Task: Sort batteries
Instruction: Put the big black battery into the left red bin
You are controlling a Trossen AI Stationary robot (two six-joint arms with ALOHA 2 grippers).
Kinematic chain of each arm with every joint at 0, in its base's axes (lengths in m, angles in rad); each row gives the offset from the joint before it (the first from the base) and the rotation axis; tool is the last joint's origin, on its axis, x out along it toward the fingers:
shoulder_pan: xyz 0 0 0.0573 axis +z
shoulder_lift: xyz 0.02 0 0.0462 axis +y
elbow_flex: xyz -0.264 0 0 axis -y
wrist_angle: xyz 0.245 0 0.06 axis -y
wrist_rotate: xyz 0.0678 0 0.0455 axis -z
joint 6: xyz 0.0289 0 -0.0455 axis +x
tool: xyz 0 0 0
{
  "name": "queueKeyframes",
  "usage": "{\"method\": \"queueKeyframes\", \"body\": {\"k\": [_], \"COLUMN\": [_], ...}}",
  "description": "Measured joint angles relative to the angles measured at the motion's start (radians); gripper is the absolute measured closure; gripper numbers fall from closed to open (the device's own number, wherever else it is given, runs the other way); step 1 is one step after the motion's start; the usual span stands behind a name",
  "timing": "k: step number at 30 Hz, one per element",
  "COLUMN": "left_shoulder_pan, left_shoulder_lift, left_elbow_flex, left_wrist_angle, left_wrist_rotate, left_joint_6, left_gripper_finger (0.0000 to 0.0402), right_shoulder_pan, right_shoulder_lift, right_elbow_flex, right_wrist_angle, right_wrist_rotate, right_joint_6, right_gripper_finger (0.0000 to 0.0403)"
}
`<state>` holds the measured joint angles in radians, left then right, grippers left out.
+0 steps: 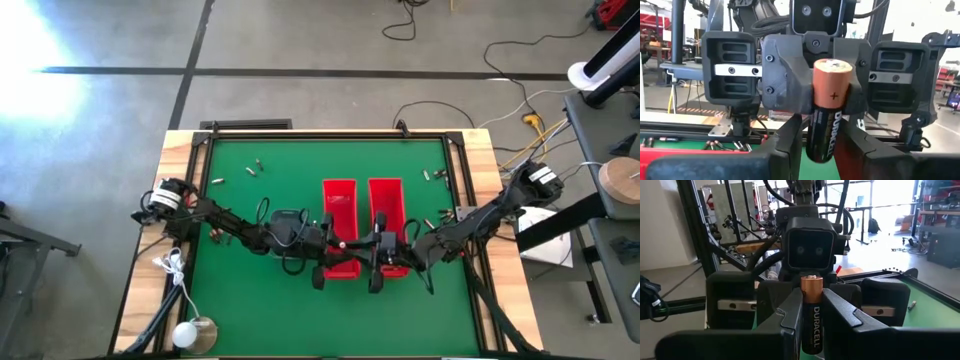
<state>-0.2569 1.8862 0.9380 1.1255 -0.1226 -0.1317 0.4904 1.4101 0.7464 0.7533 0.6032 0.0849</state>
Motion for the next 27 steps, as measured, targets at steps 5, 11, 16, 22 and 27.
{"method": "queueKeyframes", "body": {"k": [5, 11, 16, 22, 27], "left_shoulder_pan": [-0.002, -0.001, -0.002, -0.002, -0.002], "left_shoulder_lift": [-0.004, -0.005, -0.006, -0.011, -0.012], "left_elbow_flex": [-0.008, -0.017, -0.017, -0.017, -0.017], "left_wrist_angle": [0.003, 0.008, -0.016, -0.076, -0.078], "left_wrist_rotate": [0.0, 0.01, 0.018, 0.021, 0.024], "left_joint_6": [-0.009, -0.044, -0.062, -0.057, -0.064], "left_gripper_finger": [0.0352, 0.0367, 0.0313, 0.0278, 0.0286], "right_shoulder_pan": [0.003, 0.002, 0.003, 0.003, 0.003], "right_shoulder_lift": [0.0, 0.0, 0.0, 0.0, 0.0], "right_elbow_flex": [0.0, 0.0, 0.0, -0.001, -0.001], "right_wrist_angle": [-0.019, -0.023, -0.064, -0.117, -0.12], "right_wrist_rotate": [-0.002, 0.003, -0.001, -0.001, 0.0], "right_joint_6": [0.01, 0.016, 0.034, 0.062, 0.064], "right_gripper_finger": [0.0351, 0.0351, 0.0351, 0.0351, 0.0351]}}
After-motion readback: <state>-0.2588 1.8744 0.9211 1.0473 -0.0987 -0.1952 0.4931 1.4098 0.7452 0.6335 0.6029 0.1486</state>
